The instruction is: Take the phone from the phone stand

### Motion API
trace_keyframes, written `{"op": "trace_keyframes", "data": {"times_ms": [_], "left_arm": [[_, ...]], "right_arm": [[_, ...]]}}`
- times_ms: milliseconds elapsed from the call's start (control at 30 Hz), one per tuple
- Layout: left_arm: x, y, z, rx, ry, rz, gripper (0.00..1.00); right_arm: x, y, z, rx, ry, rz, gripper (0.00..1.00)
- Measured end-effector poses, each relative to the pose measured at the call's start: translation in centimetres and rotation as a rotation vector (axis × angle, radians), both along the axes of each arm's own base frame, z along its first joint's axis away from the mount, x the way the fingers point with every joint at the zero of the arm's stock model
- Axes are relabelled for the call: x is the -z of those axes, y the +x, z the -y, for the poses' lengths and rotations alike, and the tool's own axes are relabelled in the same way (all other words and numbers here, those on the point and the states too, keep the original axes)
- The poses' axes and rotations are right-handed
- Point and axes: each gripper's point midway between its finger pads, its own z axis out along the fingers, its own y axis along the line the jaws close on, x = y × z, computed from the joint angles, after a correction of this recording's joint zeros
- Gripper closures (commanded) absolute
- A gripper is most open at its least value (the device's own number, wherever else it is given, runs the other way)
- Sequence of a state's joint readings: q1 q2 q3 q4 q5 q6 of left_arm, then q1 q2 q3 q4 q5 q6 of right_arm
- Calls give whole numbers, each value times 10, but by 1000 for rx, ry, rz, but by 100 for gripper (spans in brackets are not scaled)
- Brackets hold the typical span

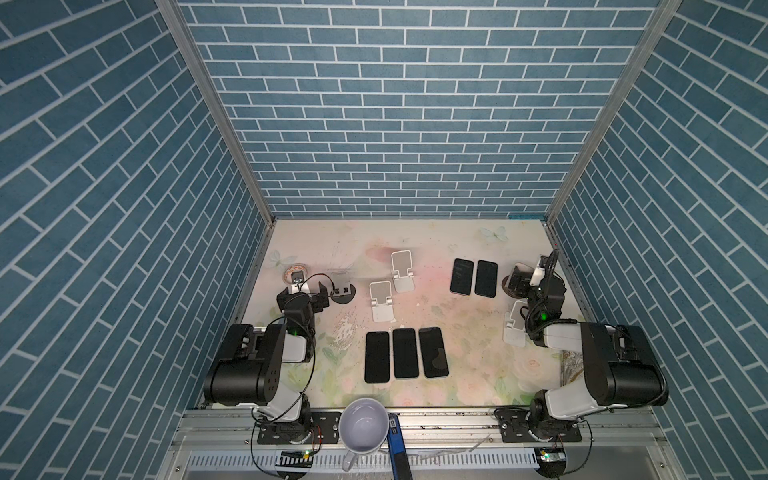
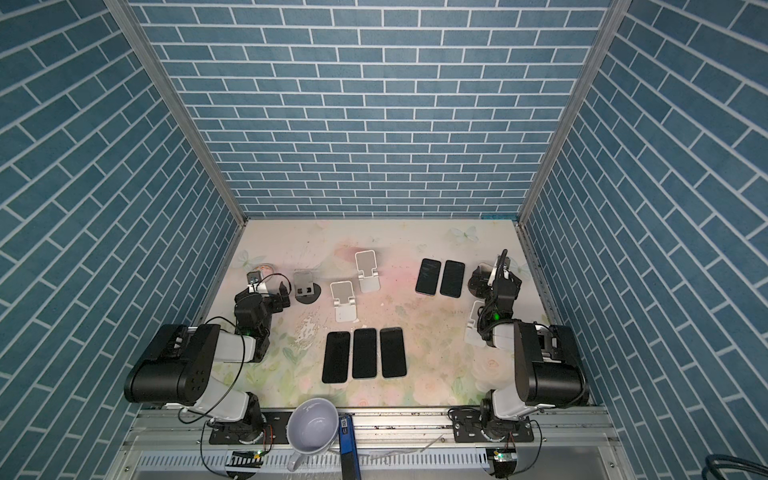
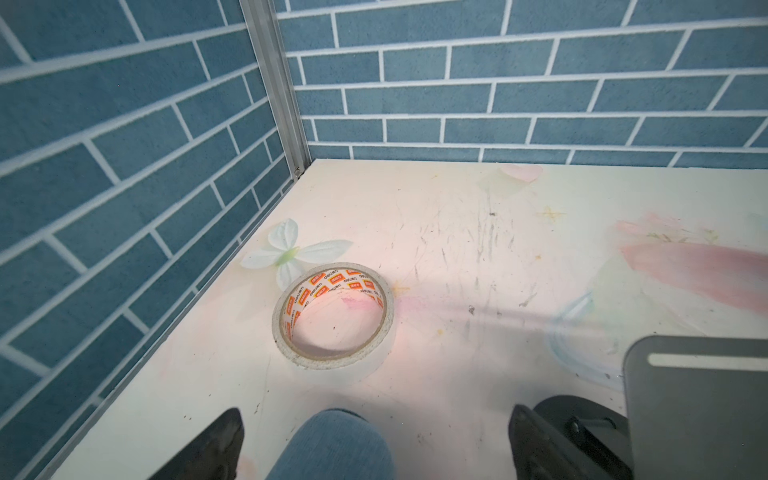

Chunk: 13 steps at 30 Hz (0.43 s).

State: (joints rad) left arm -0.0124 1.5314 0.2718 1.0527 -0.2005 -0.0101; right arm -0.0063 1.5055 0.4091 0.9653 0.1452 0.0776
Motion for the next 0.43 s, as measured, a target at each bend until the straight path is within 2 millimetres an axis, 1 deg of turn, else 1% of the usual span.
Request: {"op": "trace_keyframes", "data": {"times_ms": [233, 433], "left_arm": [[0, 1, 2, 10, -1, 0, 0], [0, 1, 2, 13, -1, 0, 0]], "right_arm": [[0, 0, 0, 1, 0, 2, 1], [0, 1, -5, -35, 1, 0, 1]]}}
